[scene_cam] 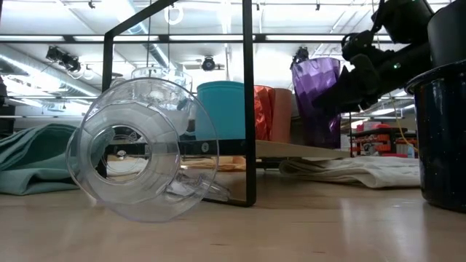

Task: Stack small to large cups/mugs on shelf
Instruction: Put the violet glass on the shelf, then put the black cup on the shelf

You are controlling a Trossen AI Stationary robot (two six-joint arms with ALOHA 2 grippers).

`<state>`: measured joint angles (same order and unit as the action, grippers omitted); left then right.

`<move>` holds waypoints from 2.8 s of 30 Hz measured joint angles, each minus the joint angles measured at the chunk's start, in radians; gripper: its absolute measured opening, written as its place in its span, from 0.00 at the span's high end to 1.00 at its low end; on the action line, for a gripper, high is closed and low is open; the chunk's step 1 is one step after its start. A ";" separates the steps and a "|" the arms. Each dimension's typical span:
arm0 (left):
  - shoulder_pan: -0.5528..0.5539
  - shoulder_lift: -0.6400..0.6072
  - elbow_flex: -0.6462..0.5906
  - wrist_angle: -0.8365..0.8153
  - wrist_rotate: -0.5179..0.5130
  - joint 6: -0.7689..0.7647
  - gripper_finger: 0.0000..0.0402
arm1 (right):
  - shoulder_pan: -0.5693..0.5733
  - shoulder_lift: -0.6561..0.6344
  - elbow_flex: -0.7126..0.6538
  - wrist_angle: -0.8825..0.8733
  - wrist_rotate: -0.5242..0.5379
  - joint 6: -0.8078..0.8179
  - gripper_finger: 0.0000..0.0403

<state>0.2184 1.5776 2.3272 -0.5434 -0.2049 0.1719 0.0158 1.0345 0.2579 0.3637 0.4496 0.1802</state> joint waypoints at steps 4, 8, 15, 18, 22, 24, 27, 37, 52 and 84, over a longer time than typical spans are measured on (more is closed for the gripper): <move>0.000 0.000 0.000 0.000 0.000 0.000 0.01 | 0.000 0.001 0.000 -0.005 0.000 0.003 0.02; 0.000 0.000 0.000 0.000 0.000 0.000 0.01 | 0.000 0.001 0.000 -0.005 0.000 0.017 0.04; 0.000 0.000 0.000 -0.001 0.000 0.000 0.01 | 0.000 -0.002 0.026 -0.022 -0.001 0.018 0.01; 0.000 0.000 0.000 -0.006 0.000 0.000 0.01 | 0.001 -0.002 0.053 -0.069 -0.002 0.014 0.02; 0.000 0.000 0.000 -0.008 0.000 0.005 0.01 | 0.000 -0.002 0.073 -0.103 -0.001 0.018 0.01; 0.000 0.000 0.000 -0.008 0.000 0.013 0.01 | 0.000 -0.002 0.073 -0.112 -0.001 0.022 0.01; 0.000 0.000 0.000 -0.010 0.000 0.019 0.01 | 0.000 0.001 0.073 -0.116 0.000 0.036 0.02; 0.000 0.000 0.000 -0.011 0.000 0.018 0.01 | 0.000 0.001 0.073 -0.117 0.003 0.034 0.02; 0.000 0.000 0.000 -0.011 0.000 0.018 0.01 | -0.002 0.001 0.073 -0.118 0.004 -0.037 0.01; 0.000 0.000 0.000 -0.025 0.000 0.018 0.01 | 0.001 0.119 0.073 -0.104 -0.022 0.142 0.01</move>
<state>0.2182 1.5772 2.3272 -0.5680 -0.2050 0.1898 0.0166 1.1532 0.3309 0.2596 0.4280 0.3224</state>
